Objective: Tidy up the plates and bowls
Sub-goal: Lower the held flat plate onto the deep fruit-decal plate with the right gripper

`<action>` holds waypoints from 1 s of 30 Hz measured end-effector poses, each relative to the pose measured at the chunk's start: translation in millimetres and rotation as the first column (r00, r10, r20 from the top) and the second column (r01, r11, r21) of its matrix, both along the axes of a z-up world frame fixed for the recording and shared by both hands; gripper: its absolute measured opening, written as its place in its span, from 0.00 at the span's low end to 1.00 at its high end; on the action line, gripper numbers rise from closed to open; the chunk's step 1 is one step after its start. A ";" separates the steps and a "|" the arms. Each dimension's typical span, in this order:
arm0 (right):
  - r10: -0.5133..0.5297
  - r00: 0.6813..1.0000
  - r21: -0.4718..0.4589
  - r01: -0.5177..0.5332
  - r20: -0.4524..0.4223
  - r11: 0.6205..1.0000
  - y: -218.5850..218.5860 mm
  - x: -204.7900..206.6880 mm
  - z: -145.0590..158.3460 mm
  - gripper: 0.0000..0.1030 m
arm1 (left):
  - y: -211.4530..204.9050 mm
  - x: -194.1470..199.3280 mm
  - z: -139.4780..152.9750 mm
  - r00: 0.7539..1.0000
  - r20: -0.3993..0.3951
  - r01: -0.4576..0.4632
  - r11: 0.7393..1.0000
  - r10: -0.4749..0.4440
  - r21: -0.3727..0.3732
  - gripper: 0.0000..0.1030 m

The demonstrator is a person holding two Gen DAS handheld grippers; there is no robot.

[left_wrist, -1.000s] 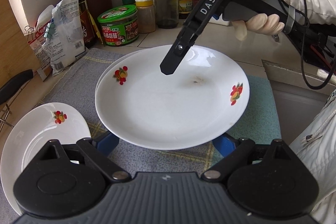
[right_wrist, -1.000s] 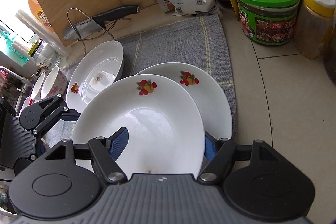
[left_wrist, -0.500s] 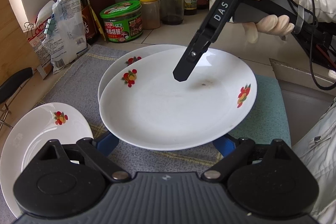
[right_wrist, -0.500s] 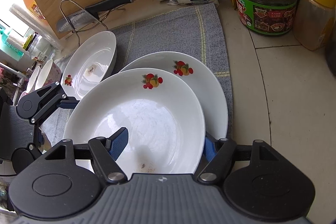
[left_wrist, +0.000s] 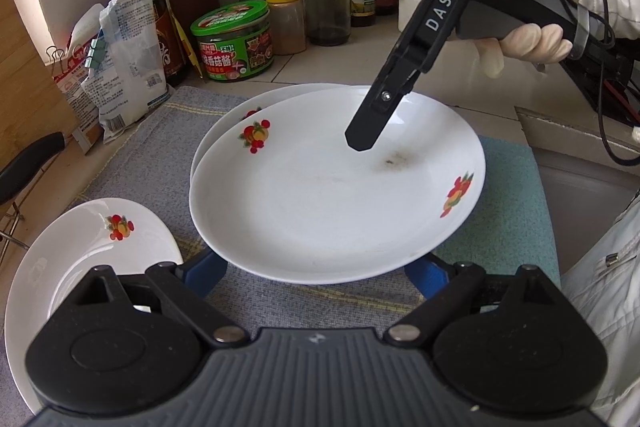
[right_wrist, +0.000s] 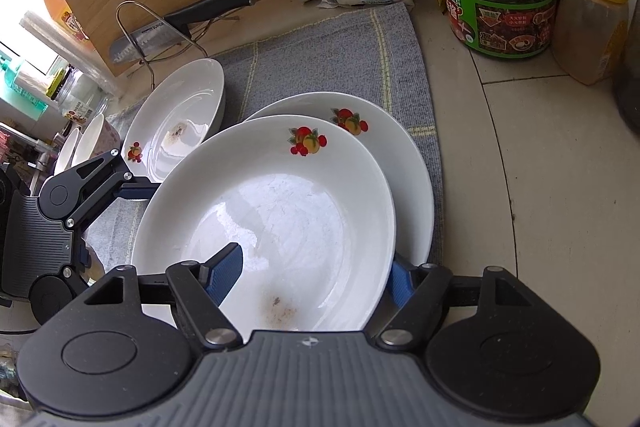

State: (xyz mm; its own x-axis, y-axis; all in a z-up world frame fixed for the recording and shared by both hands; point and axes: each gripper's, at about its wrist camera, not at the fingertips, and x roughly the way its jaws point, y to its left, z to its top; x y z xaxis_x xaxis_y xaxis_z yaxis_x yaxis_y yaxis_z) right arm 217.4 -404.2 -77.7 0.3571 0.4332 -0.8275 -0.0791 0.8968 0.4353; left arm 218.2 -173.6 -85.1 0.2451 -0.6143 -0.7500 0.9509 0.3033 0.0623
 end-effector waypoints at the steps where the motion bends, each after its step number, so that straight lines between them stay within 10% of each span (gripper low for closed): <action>1: 0.001 1.000 -0.001 -0.001 0.000 1.000 0.2 -0.4 0.4 0.77 | 0.5 -0.2 0.2 1.000 0.001 -0.001 1.000 0.001 -0.001 0.92; 30: -0.040 0.999 0.014 0.040 0.010 0.999 -2.5 -17.0 12.2 0.82 | 7.3 -8.2 4.1 0.999 0.043 0.004 1.000 -0.004 0.013 0.93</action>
State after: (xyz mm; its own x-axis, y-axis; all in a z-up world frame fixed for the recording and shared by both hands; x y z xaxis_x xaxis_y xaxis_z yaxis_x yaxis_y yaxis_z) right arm 200.4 -406.7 -65.5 0.3825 0.4297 -0.8180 -0.0478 0.8933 0.4469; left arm 210.0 -166.3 -81.0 0.2749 -0.6061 -0.7464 0.9485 0.2982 0.1072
